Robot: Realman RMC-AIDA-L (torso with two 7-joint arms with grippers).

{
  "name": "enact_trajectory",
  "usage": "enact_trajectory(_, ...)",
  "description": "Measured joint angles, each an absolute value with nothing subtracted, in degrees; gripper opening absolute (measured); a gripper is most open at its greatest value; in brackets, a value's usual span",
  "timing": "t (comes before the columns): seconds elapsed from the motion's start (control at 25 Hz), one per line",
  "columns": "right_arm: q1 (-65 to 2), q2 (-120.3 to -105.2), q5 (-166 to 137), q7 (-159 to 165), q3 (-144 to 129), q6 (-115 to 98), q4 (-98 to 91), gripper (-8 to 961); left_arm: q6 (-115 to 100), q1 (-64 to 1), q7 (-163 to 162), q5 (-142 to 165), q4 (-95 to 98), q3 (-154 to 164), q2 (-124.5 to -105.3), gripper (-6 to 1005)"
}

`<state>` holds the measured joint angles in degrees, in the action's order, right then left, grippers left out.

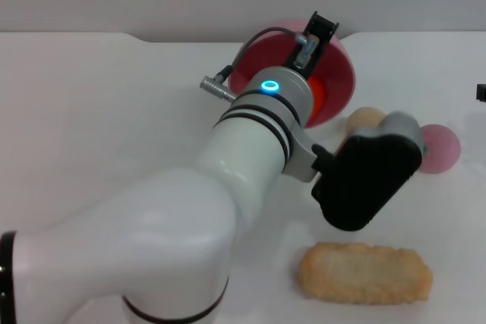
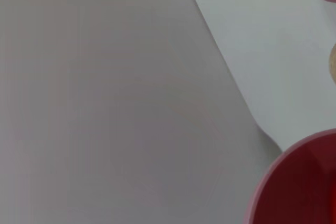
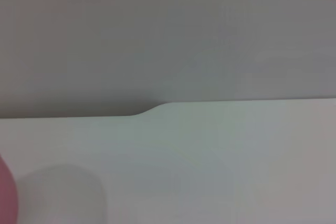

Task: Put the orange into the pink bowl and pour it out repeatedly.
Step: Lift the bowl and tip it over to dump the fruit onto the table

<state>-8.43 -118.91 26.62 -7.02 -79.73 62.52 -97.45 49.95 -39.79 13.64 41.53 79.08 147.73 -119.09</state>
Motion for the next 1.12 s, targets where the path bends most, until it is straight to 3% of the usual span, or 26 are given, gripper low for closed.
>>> enact_trajectory(0.56, -9.1, -119.01, 26.6, -6.9, -80.3, 62.6, -96.4, 277, 42.1, -35.2, 14.0, 63.1, 73.2, 153.6, -119.08, 38)
enact_trajectory(1.12, -10.4, -118.93, 26.7, -6.8, -80.9, 62.6, -95.2, 283, 40.9, -34.7, 12.5, 75.0, 68.5, 156.3, -119.09, 38)
